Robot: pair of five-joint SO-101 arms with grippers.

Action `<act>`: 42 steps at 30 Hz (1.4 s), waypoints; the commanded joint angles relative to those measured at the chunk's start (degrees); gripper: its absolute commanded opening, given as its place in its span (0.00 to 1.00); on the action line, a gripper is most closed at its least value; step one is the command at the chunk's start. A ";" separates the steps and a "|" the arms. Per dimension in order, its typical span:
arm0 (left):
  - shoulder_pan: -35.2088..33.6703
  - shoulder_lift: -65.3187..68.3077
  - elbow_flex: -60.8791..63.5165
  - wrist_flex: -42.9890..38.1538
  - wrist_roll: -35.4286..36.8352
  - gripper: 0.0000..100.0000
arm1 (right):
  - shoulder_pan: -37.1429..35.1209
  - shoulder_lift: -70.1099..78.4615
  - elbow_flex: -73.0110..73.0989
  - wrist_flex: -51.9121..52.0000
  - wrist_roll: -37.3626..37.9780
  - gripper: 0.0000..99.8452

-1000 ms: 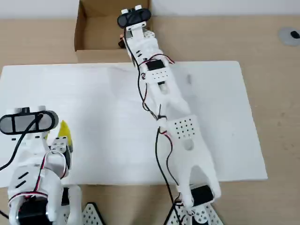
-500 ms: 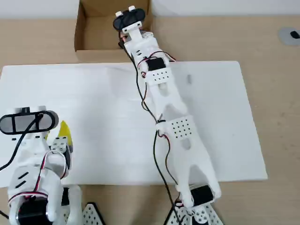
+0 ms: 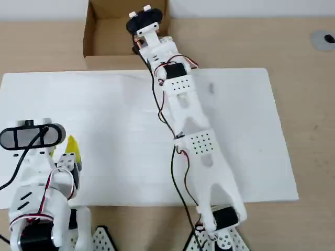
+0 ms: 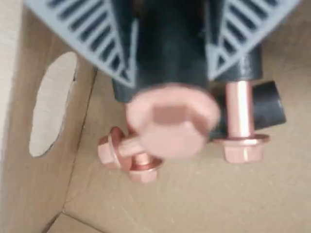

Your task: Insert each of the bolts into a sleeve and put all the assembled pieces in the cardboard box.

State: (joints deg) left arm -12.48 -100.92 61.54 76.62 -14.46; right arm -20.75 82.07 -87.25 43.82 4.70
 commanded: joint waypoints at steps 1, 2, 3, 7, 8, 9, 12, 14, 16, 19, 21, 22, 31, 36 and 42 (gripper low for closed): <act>-0.70 -0.22 -0.35 0.09 0.00 0.13 | 1.27 -0.48 -4.44 0.18 0.79 0.17; -0.70 -0.22 -0.35 0.09 0.00 0.13 | 1.27 -0.48 -4.44 0.18 0.79 0.17; -0.70 -0.22 -0.35 0.09 0.00 0.13 | 1.27 -0.48 -4.44 0.18 0.79 0.17; -0.70 -0.22 -0.26 0.09 0.00 0.13 | 1.10 -0.48 -4.44 0.18 0.79 0.17; -0.70 -0.22 -0.26 0.09 0.00 0.13 | 1.10 -0.48 -4.44 0.18 0.79 0.17; -0.70 -0.22 -0.26 0.09 0.00 0.13 | 1.10 -0.48 -4.44 0.18 0.79 0.17; -0.70 -0.22 -0.26 0.09 0.00 0.13 | 1.10 -0.66 -4.44 0.18 0.62 0.17; -0.70 -0.22 -0.26 0.09 0.00 0.13 | 1.01 -0.92 -4.53 0.18 0.62 0.17; -0.70 -0.22 -0.26 0.09 0.00 0.13 | 0.92 -0.92 -5.93 0.70 0.44 0.17; -0.70 -0.22 -0.26 0.09 0.00 0.13 | 0.84 -1.89 -8.57 5.98 0.26 0.17; -0.70 -0.22 -0.26 0.09 0.00 0.13 | 1.19 -5.49 -8.48 11.43 -0.79 0.16; -0.70 -0.22 -0.26 0.09 0.00 0.13 | 1.36 -7.96 -8.48 14.07 -2.64 0.13; -0.70 -0.22 -0.44 0.09 0.00 0.12 | 2.07 -27.56 -8.31 39.65 -12.22 0.01; -0.70 -0.22 -0.35 0.09 -0.09 0.12 | 2.24 -37.23 -8.31 58.11 -14.24 0.01; -0.70 -0.31 -0.18 2.55 -0.09 0.12 | 5.76 -50.15 -6.99 58.90 -14.68 0.01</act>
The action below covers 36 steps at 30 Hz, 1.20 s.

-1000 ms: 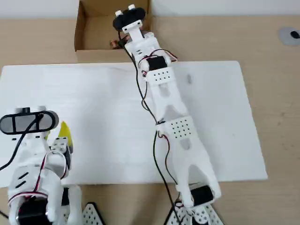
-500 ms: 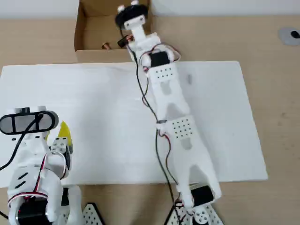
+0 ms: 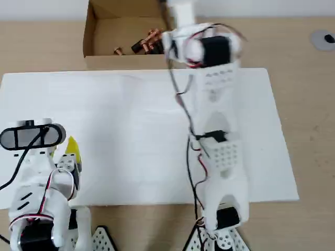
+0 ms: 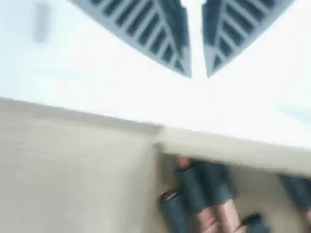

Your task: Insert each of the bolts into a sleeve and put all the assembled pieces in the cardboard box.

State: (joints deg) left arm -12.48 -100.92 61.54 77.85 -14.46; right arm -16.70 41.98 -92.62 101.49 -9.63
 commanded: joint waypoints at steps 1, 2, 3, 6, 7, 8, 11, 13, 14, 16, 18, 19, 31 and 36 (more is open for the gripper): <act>-0.62 -0.31 0.00 2.29 0.00 0.12 | 2.33 -12.79 -0.40 1.23 -0.35 0.01; -0.62 -0.31 0.70 3.25 0.00 0.12 | 2.59 -15.52 1.71 1.23 -0.35 0.01; -0.62 -0.31 1.49 4.04 0.00 0.12 | 2.86 -18.51 4.62 1.23 -0.35 0.01; -0.53 -0.31 4.31 3.78 0.53 0.12 | 3.47 -30.02 17.80 1.23 -0.35 0.01; -0.62 -0.31 5.10 3.78 1.41 0.12 | 3.74 -34.86 23.52 1.23 -0.35 0.01; -0.62 -0.31 6.07 3.60 3.16 0.12 | 4.00 -39.60 29.58 1.14 -0.35 0.01; -0.62 -0.31 9.32 3.52 8.79 0.12 | 4.26 -53.67 49.63 1.05 -0.18 0.01; -0.62 -0.31 10.29 3.43 11.08 0.12 | 5.93 -62.90 62.02 0.97 -0.26 0.01; -0.62 -0.31 10.20 3.43 11.87 0.12 | 6.81 -67.03 67.91 0.44 -0.26 0.01; -0.70 -0.31 10.64 3.43 13.36 0.12 | 8.75 -75.03 78.99 -2.02 0.00 0.01; -0.70 -0.31 10.81 3.43 14.51 0.12 | 11.38 -81.89 89.36 -5.19 0.09 0.01; -0.70 -0.31 10.81 3.43 14.77 0.12 | 12.26 -85.14 94.11 -6.77 0.09 0.01; -0.70 -0.31 21.54 -2.02 14.59 0.12 | 12.97 -109.76 130.51 -17.76 0.09 0.01; -1.76 -0.48 28.13 -3.87 14.77 0.12 | 12.88 -116.18 140.09 -22.07 0.18 0.01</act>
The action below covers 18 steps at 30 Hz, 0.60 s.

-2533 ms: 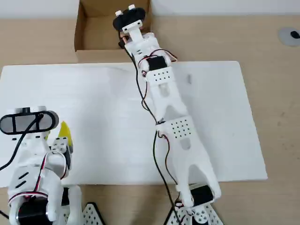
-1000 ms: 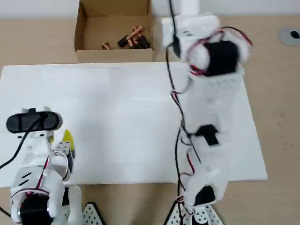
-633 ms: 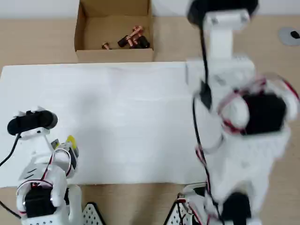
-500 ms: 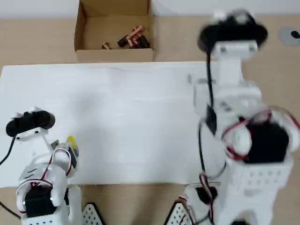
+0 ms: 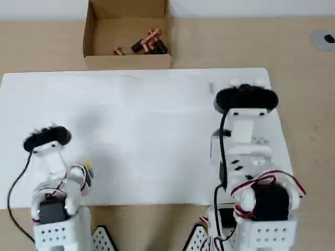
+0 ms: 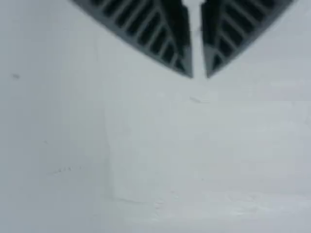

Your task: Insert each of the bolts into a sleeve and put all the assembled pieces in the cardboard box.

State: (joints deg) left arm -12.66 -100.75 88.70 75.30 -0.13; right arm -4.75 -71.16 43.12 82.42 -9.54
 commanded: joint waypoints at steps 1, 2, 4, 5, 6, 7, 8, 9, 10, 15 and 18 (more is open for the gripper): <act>-1.93 -0.66 1.05 -1.41 0.44 0.12 | 0.92 -4.26 6.37 -3.78 0.09 0.01; -2.29 -0.66 0.97 -1.41 0.44 0.12 | 0.92 -5.58 8.40 -4.57 0.79 0.01; -2.37 -0.66 0.97 -1.41 0.44 0.12 | 0.92 -8.22 12.53 -5.63 3.34 0.01; -2.37 -0.66 0.97 -1.41 0.35 0.12 | 1.01 -9.80 14.55 -6.07 4.48 0.01; -2.37 -0.66 0.97 -1.41 0.26 0.12 | 1.19 -11.47 16.48 -6.59 5.36 0.01; -2.37 -0.66 0.97 -1.41 0.26 0.12 | 1.19 -13.41 18.07 -6.86 6.15 0.01; -2.37 -0.66 1.05 -1.41 0.26 0.12 | 1.19 -15.43 19.47 -6.86 6.95 0.01; -2.37 -0.66 1.05 -1.41 0.26 0.12 | 1.19 -17.71 20.79 -6.86 7.56 0.01; -2.37 -0.66 1.05 -1.41 0.26 0.12 | 1.19 -20.00 22.02 -6.86 8.18 0.01; -2.37 -0.66 1.05 -1.41 0.26 0.12 | 1.19 -32.66 31.52 -6.86 12.66 0.01; -2.37 -0.66 1.05 -1.41 0.26 0.12 | 1.19 -39.52 38.29 -6.59 15.38 0.01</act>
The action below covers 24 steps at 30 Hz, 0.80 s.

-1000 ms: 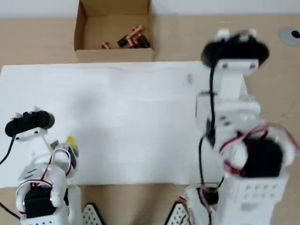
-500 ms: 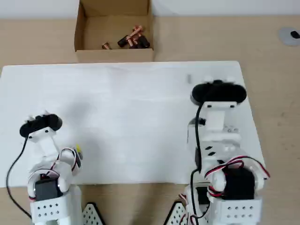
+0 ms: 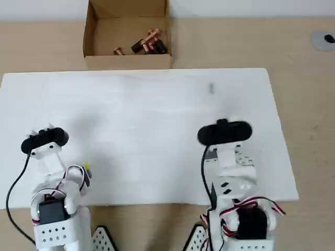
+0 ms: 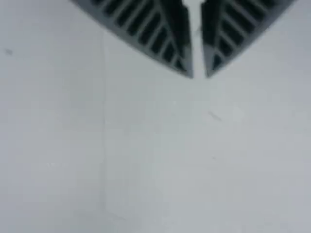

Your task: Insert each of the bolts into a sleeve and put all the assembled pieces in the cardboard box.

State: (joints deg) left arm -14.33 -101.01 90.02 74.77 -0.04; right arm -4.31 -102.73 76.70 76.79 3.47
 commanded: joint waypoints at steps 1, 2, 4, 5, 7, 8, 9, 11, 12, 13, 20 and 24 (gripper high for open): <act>-0.70 -0.40 -0.26 -0.88 0.18 0.12 | 0.75 -7.96 5.93 -1.05 2.55 0.01; -0.70 -0.40 -0.26 -0.88 0.18 0.12 | 0.75 -7.34 6.73 -1.05 2.37 0.01; -0.70 -0.40 -0.26 -0.88 0.18 0.12 | 0.75 -6.29 7.08 -1.05 2.37 0.01; -0.70 -0.40 -0.26 -0.88 0.18 0.12 | 0.75 -6.46 7.43 -1.05 2.37 0.01; -0.70 -0.40 -0.26 -0.88 0.18 0.12 | 0.75 -7.16 8.40 -1.05 2.37 0.01; -0.70 -0.40 -0.26 -0.88 0.18 0.12 | 0.84 -7.34 9.01 -1.14 2.37 0.01; -0.70 -0.40 -0.26 -0.88 0.18 0.12 | 0.84 -7.34 9.54 -1.14 2.37 0.01; -0.70 -0.40 -0.26 -0.88 0.18 0.12 | 0.84 -7.34 10.51 -1.14 2.37 0.01; -0.70 -0.40 -0.26 -0.88 0.18 0.12 | 0.84 -7.34 11.03 -1.14 2.37 0.01; -0.70 -0.40 -0.26 -0.88 0.18 0.12 | 0.84 -7.34 11.47 -1.14 2.37 0.01; -0.70 -0.40 -0.26 -0.88 0.18 0.12 | 0.92 -7.34 15.34 -1.23 2.64 0.01; -0.70 -0.40 -0.26 -0.88 0.18 0.12 | 0.92 -7.34 15.96 -1.67 2.64 0.01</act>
State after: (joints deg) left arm -14.33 -101.01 90.02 74.77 -0.04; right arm -4.31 -103.25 92.44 76.26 5.67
